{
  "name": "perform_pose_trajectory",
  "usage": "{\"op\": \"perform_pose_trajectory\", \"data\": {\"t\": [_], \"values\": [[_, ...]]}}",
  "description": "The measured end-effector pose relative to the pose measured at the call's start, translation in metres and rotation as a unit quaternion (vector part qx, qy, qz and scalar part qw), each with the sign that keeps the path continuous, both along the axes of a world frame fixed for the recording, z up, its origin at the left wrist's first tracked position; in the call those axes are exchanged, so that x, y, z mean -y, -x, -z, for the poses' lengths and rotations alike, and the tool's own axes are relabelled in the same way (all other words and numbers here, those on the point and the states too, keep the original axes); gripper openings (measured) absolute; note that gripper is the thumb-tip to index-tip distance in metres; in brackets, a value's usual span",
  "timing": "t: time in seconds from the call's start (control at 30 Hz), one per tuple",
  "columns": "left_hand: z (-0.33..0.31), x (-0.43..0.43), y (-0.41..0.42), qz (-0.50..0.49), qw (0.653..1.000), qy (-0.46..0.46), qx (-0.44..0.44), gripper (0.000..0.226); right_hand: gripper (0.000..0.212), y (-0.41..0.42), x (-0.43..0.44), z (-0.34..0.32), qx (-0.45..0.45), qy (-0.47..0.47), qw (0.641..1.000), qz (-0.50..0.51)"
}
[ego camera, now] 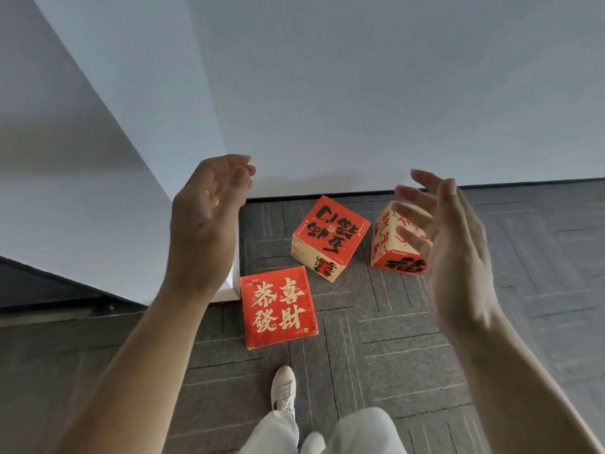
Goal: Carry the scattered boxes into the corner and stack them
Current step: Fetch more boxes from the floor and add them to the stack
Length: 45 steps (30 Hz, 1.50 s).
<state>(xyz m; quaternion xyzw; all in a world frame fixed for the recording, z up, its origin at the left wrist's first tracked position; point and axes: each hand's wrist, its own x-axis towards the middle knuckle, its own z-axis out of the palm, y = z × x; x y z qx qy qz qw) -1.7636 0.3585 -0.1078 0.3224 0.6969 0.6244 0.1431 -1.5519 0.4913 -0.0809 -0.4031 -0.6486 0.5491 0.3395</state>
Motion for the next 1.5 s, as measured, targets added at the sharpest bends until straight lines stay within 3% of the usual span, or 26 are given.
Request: {"op": "perform_pose_trajectory", "data": {"t": [0.2, 0.4, 0.5, 0.57, 0.73, 0.93, 1.03, 1.2, 1.37, 1.5], "values": [[0.075, -0.023, 0.021, -0.066, 0.995, 0.050, 0.053, 0.038, 0.052, 0.037, -0.044, 0.077, 0.059, 0.059, 0.996, -0.034], [0.208, -0.026, 0.021, -0.127, 0.977, 0.143, 0.089, 0.051, 0.053, 0.077, -0.079, 0.211, 0.115, 0.093, 0.985, -0.093], [0.284, -0.032, 0.020, -0.166, 0.964, 0.161, 0.129, 0.042, 0.049, 0.096, -0.096, 0.287, 0.131, 0.098, 0.980, -0.113], [0.334, -0.038, 0.022, -0.190, 0.953, 0.167, 0.169, 0.033, 0.044, 0.105, -0.106, 0.336, 0.148, 0.109, 0.976, -0.113], [0.455, -0.049, 0.025, -0.223, 0.926, 0.202, 0.226, 0.033, 0.040, 0.115, -0.114, 0.466, 0.184, 0.149, 0.967, -0.097], [0.597, -0.040, 0.028, -0.274, 0.871, 0.262, 0.313, 0.023, 0.024, 0.109, -0.094, 0.611, 0.248, 0.244, 0.932, -0.099], [0.649, -0.036, 0.024, -0.282, 0.855, 0.306, 0.310, 0.017, 0.039, 0.100, -0.090, 0.671, 0.290, 0.256, 0.918, -0.089], [0.713, -0.025, 0.031, -0.278, 0.830, 0.353, 0.331, 0.042, 0.059, 0.095, -0.091, 0.745, 0.322, 0.300, 0.897, -0.052], [0.733, -0.028, 0.029, -0.270, 0.823, 0.381, 0.324, 0.040, 0.037, 0.106, -0.087, 0.768, 0.343, 0.342, 0.873, -0.049], [0.707, -0.034, 0.024, -0.270, 0.821, 0.371, 0.339, 0.035, 0.042, 0.106, -0.092, 0.744, 0.351, 0.333, 0.875, -0.027]]}}
